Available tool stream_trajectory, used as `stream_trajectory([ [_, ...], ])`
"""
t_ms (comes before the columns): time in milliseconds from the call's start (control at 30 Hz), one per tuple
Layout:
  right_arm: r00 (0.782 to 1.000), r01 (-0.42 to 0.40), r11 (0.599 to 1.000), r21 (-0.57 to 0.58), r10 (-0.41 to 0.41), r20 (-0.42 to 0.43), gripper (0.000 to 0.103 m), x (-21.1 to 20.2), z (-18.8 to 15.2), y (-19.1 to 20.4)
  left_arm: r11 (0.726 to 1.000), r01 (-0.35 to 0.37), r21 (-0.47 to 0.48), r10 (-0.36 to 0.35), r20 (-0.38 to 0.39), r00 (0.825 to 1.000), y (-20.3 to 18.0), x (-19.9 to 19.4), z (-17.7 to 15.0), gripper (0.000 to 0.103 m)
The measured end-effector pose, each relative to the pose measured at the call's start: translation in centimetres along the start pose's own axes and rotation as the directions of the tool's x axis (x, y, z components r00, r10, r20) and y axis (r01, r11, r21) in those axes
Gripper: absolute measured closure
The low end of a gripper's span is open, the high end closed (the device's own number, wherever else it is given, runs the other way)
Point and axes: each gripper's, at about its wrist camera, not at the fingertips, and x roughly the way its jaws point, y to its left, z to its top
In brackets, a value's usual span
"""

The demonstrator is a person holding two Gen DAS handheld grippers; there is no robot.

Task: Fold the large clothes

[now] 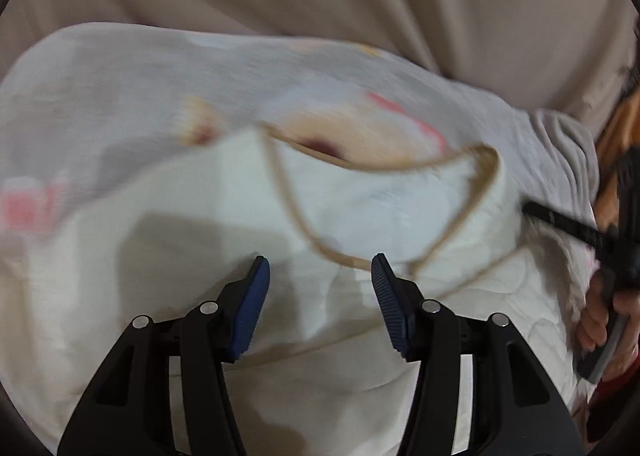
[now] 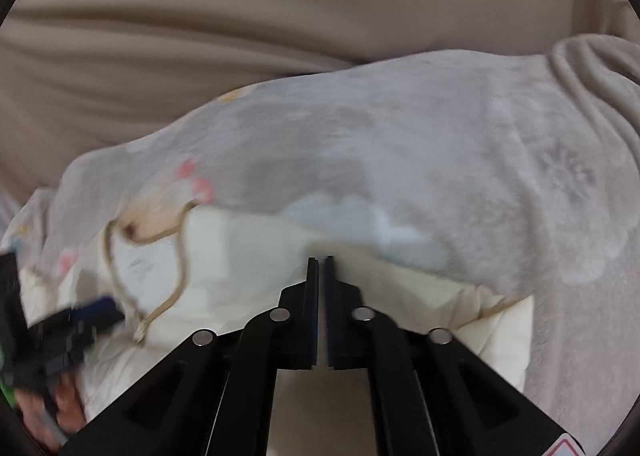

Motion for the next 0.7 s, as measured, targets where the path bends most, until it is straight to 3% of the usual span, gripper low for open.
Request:
stream_trajectory([
  [67, 0.986, 0.151, 0.984, -0.094, -0.156, -0.056, 0.103, 1.4, -0.9, 0.5, 0.998, -0.016, -0.06, 0.018, 0.036, 0.999, 3.0, -3.1, -0.3, 0.051],
  [133, 0.963, 0.267, 0.961, -0.068, -0.269, -0.021, 0.103, 0.3, -1.3, 0.2, 0.993, -0.051, -0.109, 0.059, 0.076, 0.995, 6.0, -7.1, -1.4, 0.041],
  [167, 0.958, 0.286, 0.957, -0.048, -0.286, 0.009, 0.103, -1.0, -1.6, 0.5, 0.988, -0.075, -0.131, 0.088, 0.09, 0.992, 7.7, -9.3, -2.4, 0.036],
  [200, 0.964, 0.263, 0.964, -0.039, -0.262, 0.04, 0.092, -2.9, -2.2, 1.2, 0.981, -0.105, -0.165, 0.123, 0.101, 0.987, 9.7, -11.6, -3.5, 0.026],
  [300, 0.984, 0.161, 0.984, -0.077, -0.155, 0.086, 0.091, -7.3, -5.0, 3.7, 0.942, -0.187, -0.279, 0.223, 0.104, 0.969, 15.7, -16.6, -7.2, 0.016],
  [433, 0.998, 0.052, 0.989, -0.14, -0.046, 0.046, 0.091, -10.6, -9.9, 7.1, 0.845, -0.283, -0.454, 0.344, 0.055, 0.937, 24.3, -20.8, -12.4, 0.015],
  [467, 0.999, 0.029, 0.989, -0.146, -0.024, 0.033, 0.091, -11.1, -11.0, 7.8, 0.806, -0.292, -0.515, 0.361, 0.035, 0.932, 26.5, -21.4, -13.8, 0.015],
  [533, 1.0, -0.012, 0.988, -0.157, 0.014, 0.016, 0.091, -11.7, -12.8, 9.1, 0.768, -0.271, -0.58, 0.348, 0.023, 0.937, 29.2, -21.8, -15.2, 0.015],
  [700, 0.999, -0.041, 0.984, -0.175, 0.041, -0.005, 0.082, -11.9, -17.0, 11.3, 0.783, -0.257, -0.566, 0.325, 0.021, 0.946, 29.1, -19.4, -14.3, 0.007],
])
